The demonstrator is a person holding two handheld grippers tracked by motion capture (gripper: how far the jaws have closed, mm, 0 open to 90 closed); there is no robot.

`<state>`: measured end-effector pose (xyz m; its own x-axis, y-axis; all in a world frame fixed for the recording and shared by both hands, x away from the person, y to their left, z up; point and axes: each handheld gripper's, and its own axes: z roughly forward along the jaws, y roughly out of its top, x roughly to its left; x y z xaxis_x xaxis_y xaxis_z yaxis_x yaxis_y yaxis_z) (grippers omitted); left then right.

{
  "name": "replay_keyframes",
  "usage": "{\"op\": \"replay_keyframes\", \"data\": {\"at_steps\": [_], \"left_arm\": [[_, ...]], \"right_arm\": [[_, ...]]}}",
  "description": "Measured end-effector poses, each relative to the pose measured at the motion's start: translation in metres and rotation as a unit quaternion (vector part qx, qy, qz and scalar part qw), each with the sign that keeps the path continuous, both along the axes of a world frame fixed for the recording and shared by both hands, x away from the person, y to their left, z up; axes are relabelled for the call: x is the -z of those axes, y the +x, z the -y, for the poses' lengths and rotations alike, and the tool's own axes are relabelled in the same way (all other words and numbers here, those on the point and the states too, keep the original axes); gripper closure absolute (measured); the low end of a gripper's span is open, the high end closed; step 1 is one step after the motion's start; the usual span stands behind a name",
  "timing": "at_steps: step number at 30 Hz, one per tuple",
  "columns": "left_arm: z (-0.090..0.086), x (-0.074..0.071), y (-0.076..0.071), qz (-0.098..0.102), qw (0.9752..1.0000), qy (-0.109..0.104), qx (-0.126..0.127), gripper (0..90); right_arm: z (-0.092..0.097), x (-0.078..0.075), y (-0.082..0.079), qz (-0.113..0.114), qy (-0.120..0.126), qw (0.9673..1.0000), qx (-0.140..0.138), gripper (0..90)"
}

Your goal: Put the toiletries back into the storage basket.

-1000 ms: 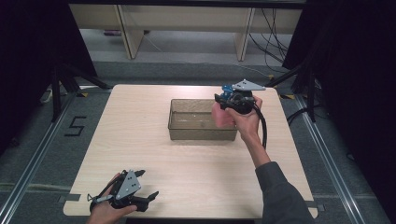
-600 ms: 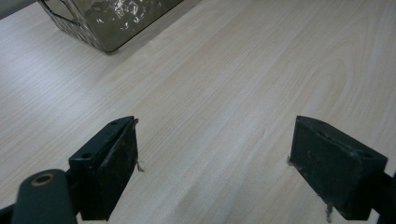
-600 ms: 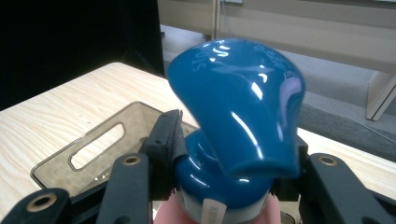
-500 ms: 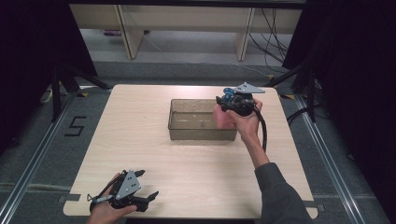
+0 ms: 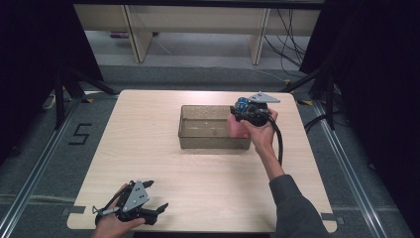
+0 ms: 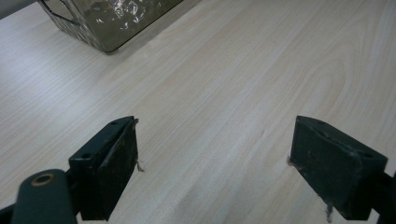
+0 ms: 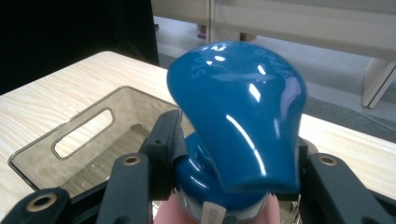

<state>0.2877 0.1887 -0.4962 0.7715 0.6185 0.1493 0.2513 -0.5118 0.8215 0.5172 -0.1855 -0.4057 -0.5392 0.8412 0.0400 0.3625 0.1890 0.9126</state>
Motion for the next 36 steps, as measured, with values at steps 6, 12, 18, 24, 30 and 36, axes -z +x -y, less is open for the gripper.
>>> {"op": "replay_keyframes", "data": {"at_steps": [6,12,18,24,30,36], "left_arm": [[-0.002,-0.001,0.001,0.004,0.9999,0.011,0.002,14.8],[-0.001,0.000,0.001,0.004,1.0000,0.002,-0.002,14.8],[-0.002,-0.001,0.001,0.004,0.9999,0.011,0.002,14.8],[-0.002,-0.001,0.001,0.005,1.0000,0.008,0.000,14.8],[0.000,0.000,0.001,0.005,1.0000,-0.003,-0.004,14.8],[-0.002,-0.001,0.001,0.006,0.9999,0.012,0.002,14.8]], "right_arm": [[0.001,0.006,0.000,-0.006,0.004,1.0000,0.005,53.4],[0.002,0.011,0.000,-0.011,-0.003,0.9999,0.007,53.4],[0.003,0.015,0.001,-0.010,-0.001,0.9999,0.008,53.4],[0.004,0.019,0.001,-0.015,-0.006,0.9998,0.007,53.4],[0.004,0.023,0.001,-0.020,-0.003,0.9998,0.005,53.4],[0.006,0.028,0.001,-0.019,-0.010,0.9997,0.008,53.4]]}}
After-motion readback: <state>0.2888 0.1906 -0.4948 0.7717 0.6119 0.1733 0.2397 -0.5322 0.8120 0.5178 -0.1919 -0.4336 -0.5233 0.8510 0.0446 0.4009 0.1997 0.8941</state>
